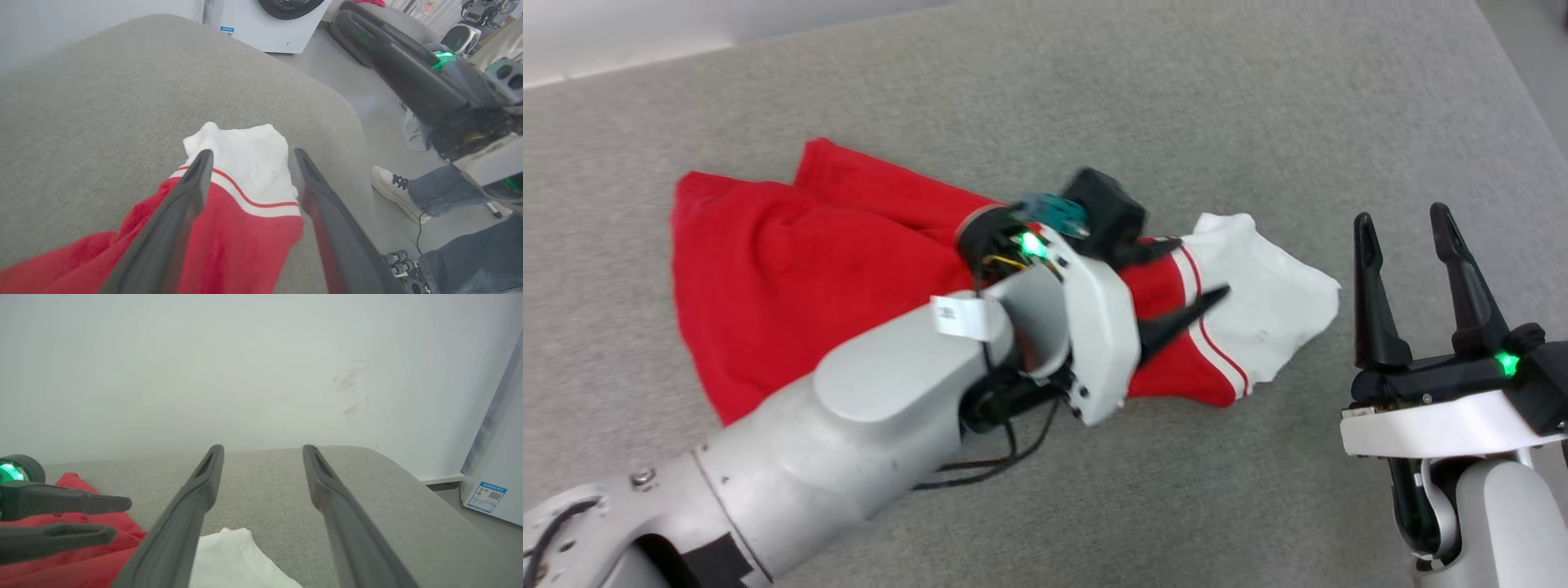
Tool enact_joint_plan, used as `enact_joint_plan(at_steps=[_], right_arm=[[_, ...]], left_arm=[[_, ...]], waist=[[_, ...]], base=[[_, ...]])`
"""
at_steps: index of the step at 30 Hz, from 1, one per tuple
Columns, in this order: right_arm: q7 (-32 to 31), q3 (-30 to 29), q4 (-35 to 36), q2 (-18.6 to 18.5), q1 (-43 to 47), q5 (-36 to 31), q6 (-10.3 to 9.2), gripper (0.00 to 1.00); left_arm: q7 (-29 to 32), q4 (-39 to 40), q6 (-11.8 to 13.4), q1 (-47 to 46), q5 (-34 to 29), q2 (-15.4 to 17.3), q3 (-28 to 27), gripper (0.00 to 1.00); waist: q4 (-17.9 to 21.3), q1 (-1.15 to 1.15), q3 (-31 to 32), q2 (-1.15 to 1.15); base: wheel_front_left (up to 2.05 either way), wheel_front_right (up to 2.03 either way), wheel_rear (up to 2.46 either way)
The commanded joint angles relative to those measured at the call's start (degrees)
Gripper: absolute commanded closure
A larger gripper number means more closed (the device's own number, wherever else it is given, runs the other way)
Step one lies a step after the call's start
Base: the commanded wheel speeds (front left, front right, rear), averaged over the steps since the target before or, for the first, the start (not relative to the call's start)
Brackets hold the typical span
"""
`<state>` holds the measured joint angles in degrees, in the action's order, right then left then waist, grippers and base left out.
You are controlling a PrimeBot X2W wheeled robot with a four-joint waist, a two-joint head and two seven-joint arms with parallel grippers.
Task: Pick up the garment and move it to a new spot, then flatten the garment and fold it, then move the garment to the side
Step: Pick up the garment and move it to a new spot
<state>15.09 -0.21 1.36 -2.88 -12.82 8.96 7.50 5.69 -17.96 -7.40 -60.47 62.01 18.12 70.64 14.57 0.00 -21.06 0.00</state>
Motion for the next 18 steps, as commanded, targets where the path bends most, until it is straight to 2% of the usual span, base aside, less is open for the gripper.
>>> enact_joint_plan(at_steps=[1,6,10,12,15,18], right_arm=[[0.12,0.11,-0.12,0.01,0.46,-0.11,-0.02,0.0],[0.12,-0.21,-0.41,0.01,1.48,-2.03,-0.02,0.0],[0.12,-0.55,-0.7,0.02,2.45,-3.09,-0.02,0.0],[0.12,-0.6,-0.8,0.01,2.71,-3.33,-0.02,0.0],[0.12,-0.72,-0.7,0.01,3.46,-3.77,-0.02,0.0],[0.12,-0.58,-0.72,0.0,4.02,-3.93,-0.02,0.0]], left_arm=[[-1.5,-0.44,-0.07,0.02,-0.23,0.55,-0.54,0.0],[-11.29,-4.81,0.47,-0.79,-2.58,4.58,-4.37,0.0],[-18.85,-7.07,3.53,0.29,-5.43,9.41,-8.26,0.0],[-20.4,-6.67,5.52,2.05,-6.57,12.02,-11.17,0.0],[-20.93,-2.43,8.63,5.95,-9.84,15.23,-18.76,0.0],[-20.86,4.12,11.87,14.85,-15.29,17.38,-27.78,0.0]], waist=[[-2.21,0.0,2.11,0.0],[-6.79,0.0,5.69,0.0],[-9.92,0.0,8.05,0.0],[-11.15,0.0,8.89,0.0],[-12.79,0.0,9.82,0.0],[-13.74,0.0,10.53,0.0]], base=[[0.0,0.0,0.0],[0.0,0.0,0.0],[0.0,0.0,0.0],[0.0,0.0,0.0],[0.0,0.0,0.0],[0.0,0.0,0.0]])
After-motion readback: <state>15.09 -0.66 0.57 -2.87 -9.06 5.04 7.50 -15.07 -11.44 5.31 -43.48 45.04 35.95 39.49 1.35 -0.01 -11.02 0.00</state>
